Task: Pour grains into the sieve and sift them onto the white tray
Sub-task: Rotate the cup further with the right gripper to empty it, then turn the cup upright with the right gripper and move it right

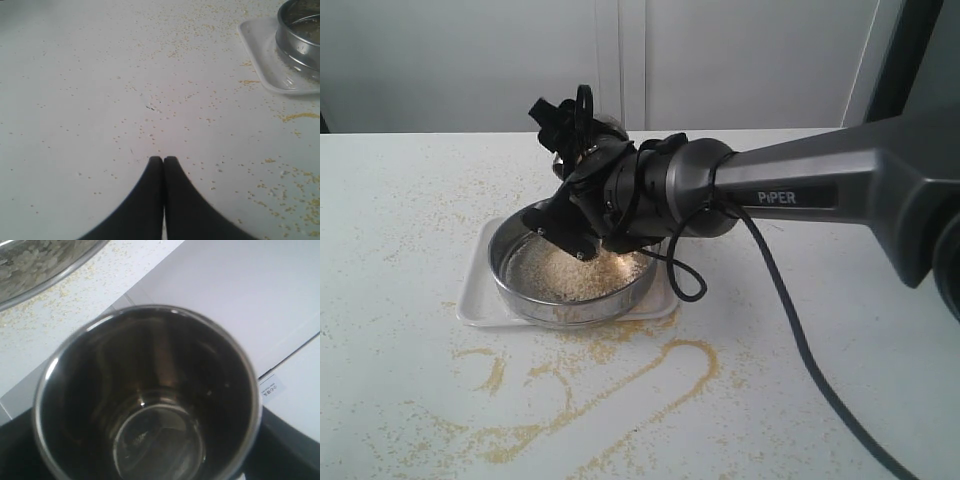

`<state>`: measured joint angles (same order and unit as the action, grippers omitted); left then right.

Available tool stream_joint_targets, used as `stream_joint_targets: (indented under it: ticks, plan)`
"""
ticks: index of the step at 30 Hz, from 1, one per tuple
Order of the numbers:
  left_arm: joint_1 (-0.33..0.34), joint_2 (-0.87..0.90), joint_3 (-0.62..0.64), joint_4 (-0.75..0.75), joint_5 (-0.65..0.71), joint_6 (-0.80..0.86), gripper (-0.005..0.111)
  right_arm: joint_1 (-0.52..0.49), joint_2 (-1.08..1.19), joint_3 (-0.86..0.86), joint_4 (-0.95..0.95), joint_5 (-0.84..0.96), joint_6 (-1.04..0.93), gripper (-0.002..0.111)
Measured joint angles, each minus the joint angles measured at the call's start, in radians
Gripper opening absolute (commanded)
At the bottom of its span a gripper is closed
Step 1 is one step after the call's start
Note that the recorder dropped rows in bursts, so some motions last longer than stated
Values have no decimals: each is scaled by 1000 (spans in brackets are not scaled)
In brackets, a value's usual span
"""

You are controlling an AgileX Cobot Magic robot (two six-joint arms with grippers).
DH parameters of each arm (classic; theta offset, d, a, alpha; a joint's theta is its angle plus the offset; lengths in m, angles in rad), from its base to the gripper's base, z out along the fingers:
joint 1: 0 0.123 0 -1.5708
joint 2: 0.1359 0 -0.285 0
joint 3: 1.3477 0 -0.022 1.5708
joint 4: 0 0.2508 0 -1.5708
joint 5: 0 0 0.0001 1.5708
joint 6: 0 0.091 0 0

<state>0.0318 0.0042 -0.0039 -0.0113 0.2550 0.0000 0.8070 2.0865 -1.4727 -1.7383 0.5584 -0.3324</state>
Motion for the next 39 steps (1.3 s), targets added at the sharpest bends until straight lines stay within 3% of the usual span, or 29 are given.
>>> stream_joint_targets:
  ticks: [21,32,39]
  plan:
    - [0,0,0,0,0,0,0,52,-6,-18,4,41,-172,0]
    - [0,0,0,0,0,0,0,76,-17,-29,5,62,-58,0]
    - [0,0,0,0,0,0,0,68,-32,-29,57,-7,183,0]
